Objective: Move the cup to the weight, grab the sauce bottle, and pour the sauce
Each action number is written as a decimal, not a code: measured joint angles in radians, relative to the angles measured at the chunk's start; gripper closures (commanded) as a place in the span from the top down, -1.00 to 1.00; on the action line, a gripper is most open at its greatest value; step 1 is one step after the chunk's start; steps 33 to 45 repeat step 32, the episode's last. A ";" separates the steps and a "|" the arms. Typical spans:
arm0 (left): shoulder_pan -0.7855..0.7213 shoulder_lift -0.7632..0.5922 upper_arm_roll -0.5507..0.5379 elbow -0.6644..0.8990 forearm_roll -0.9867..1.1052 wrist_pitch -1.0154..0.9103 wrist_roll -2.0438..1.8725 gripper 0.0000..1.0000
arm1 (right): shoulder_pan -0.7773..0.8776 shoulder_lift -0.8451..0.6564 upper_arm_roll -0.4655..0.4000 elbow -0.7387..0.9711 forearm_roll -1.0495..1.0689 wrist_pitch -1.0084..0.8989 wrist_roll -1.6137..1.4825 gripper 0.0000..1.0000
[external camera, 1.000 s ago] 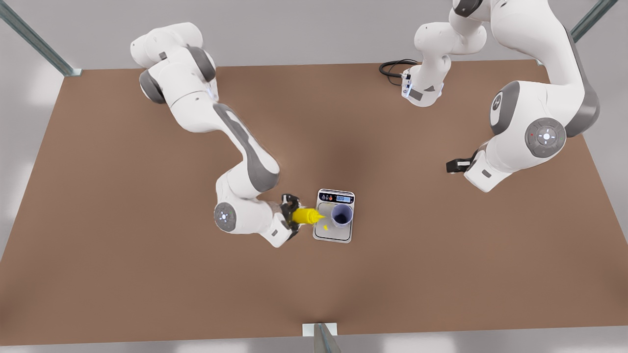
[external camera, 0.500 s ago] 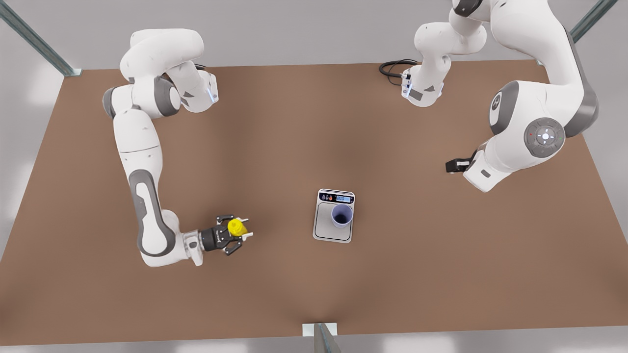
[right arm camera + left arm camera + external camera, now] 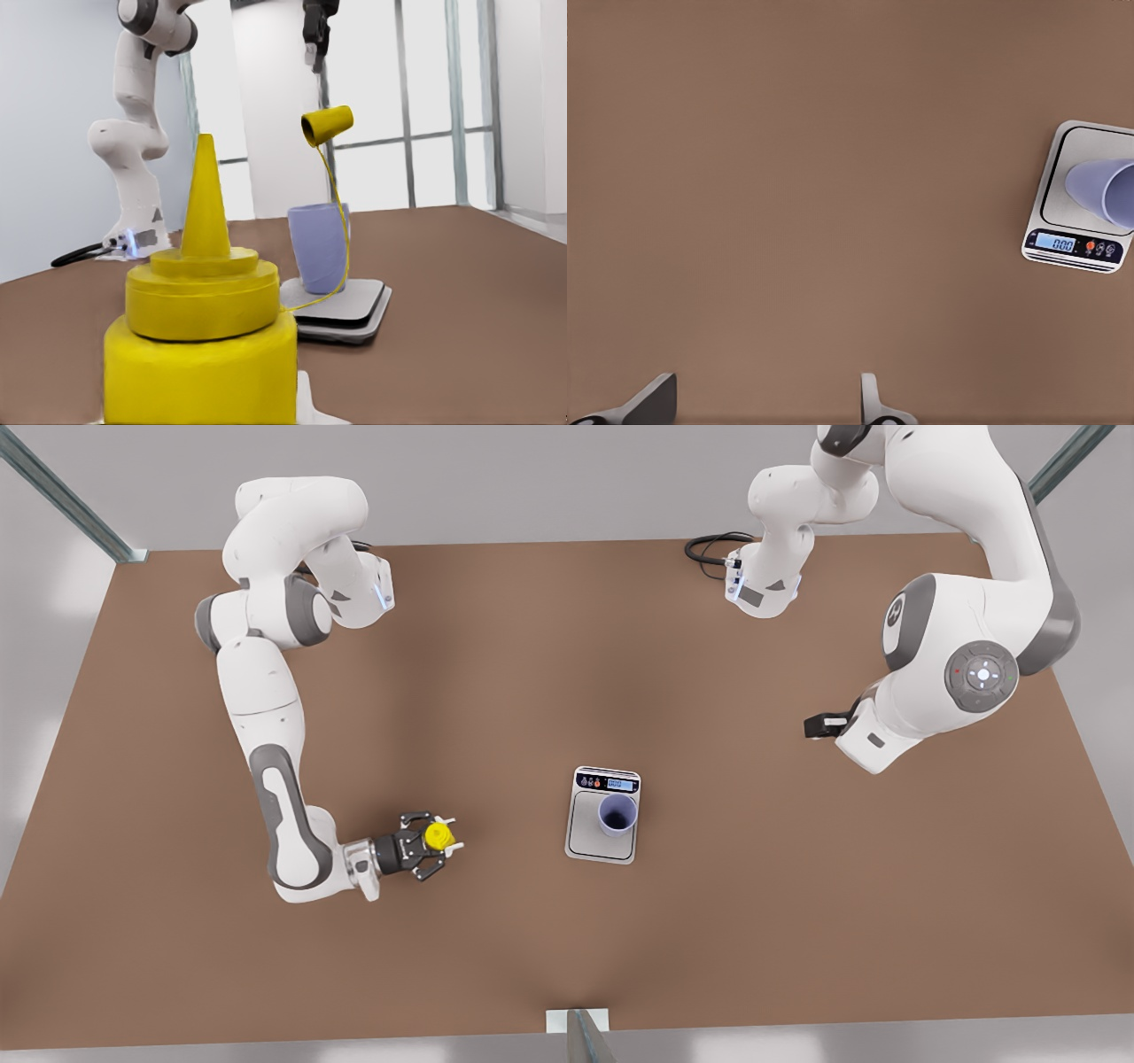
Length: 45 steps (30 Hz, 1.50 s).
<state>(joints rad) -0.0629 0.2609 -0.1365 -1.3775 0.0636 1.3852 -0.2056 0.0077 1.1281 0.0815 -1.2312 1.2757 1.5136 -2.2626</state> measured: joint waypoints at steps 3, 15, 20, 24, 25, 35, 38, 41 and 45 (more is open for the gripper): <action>0.000 0.000 0.000 0.000 0.000 0.000 0.000 1.00 | 0.000 0.010 0.000 0.000 -0.003 -0.003 -0.006 0.64; 0.000 0.002 0.000 0.000 0.000 0.000 0.001 1.00 | -0.239 0.002 -0.002 -0.007 -0.248 -0.110 0.002 1.00; 0.000 0.001 0.000 0.000 0.001 0.000 0.002 1.00 | -0.326 -0.205 -0.007 0.240 -0.586 -0.264 0.548 1.00; 0.000 0.002 0.000 0.000 0.001 0.002 0.002 1.00 | 0.038 -0.473 -0.005 0.353 -1.165 -0.165 1.350 1.00; 0.000 0.002 0.000 0.000 0.001 0.002 0.002 1.00 | 0.054 -0.608 0.000 0.181 -1.234 -0.130 1.631 1.00; 0.000 0.002 0.000 0.000 0.001 0.002 0.001 1.00 | -0.028 -0.807 0.024 -0.056 -1.337 -0.044 2.229 1.00; 0.000 0.002 0.000 0.000 0.001 0.002 0.001 1.00 | -0.028 -0.807 0.024 -0.056 -1.337 -0.044 2.229 1.00; 0.000 0.002 0.000 0.000 0.001 0.002 0.001 1.00 | -0.028 -0.807 0.024 -0.056 -1.337 -0.044 2.229 1.00; 0.000 0.002 0.000 0.000 0.001 0.002 0.001 1.00 | -0.028 -0.807 0.024 -0.056 -1.337 -0.044 2.229 1.00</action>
